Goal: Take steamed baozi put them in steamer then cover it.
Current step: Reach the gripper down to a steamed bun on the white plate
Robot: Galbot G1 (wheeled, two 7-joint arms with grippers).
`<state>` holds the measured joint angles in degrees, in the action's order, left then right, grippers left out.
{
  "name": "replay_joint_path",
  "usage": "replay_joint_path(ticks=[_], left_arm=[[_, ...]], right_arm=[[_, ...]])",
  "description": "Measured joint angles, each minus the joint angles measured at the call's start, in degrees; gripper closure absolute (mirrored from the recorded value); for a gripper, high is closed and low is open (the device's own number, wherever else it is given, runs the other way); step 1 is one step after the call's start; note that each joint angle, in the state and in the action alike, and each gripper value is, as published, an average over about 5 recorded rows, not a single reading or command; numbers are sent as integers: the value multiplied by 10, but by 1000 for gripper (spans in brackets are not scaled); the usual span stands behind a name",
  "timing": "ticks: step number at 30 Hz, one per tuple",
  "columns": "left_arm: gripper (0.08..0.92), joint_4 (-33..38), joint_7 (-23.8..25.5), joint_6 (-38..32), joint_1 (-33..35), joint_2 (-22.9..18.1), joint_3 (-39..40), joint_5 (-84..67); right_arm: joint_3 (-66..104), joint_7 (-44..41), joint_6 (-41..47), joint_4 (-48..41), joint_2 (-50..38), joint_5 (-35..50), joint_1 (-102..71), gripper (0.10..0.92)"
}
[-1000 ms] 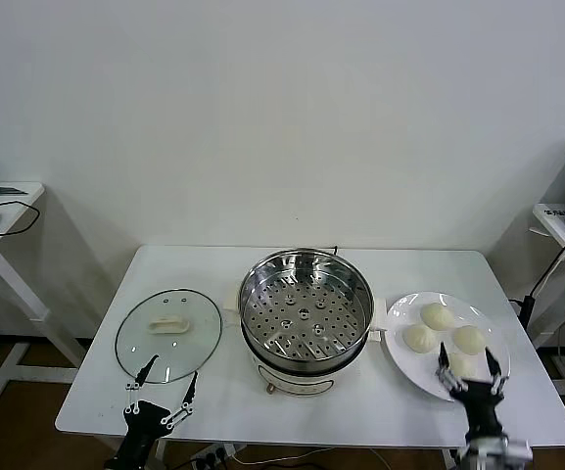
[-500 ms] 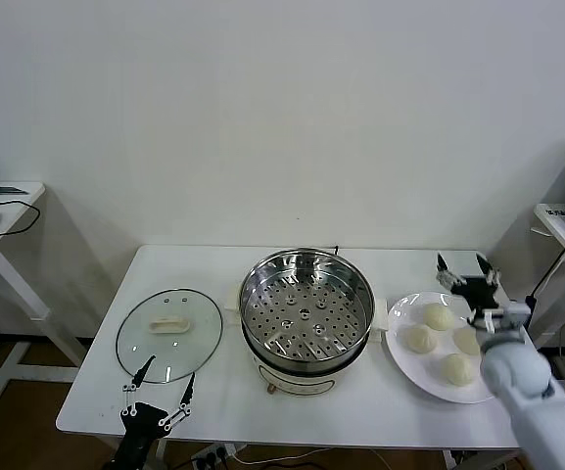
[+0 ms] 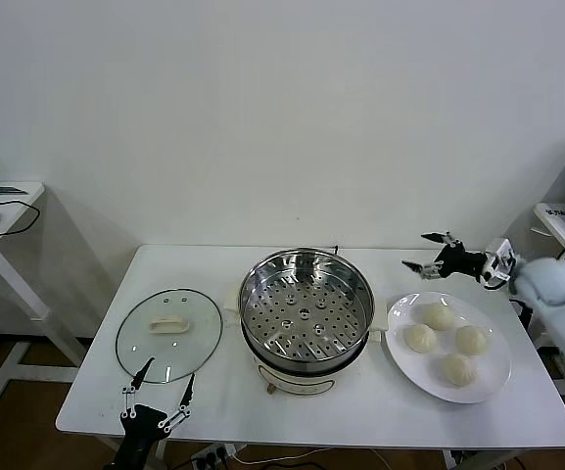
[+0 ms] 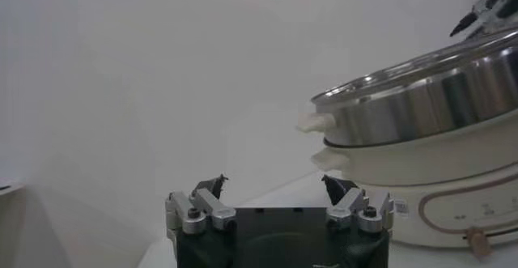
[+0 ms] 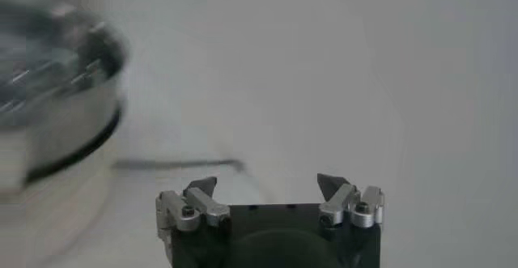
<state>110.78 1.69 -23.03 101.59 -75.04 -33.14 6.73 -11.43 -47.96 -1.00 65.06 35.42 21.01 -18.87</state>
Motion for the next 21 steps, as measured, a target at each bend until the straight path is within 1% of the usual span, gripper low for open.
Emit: replay_joint_path(ticks=[4, 8, 14, 21], left_arm=[[177, 2, 0, -1, 3, -2, -2, 0], [177, 3, -1, -3, 7, -4, -4, 0], [177, 3, -2, -4, 12, -7, -8, 0], [177, 3, -3, -5, 16, -8, -12, 0]], right_arm=[[-66, -96, -18, -35, 0, -78, 67, 203], [-120, -153, -32, -66, 8, -146, 110, 203], [-170, -191, -46, -110, 28, -223, 145, 203], [-197, -198, -55, -157, 58, -282, 160, 203]])
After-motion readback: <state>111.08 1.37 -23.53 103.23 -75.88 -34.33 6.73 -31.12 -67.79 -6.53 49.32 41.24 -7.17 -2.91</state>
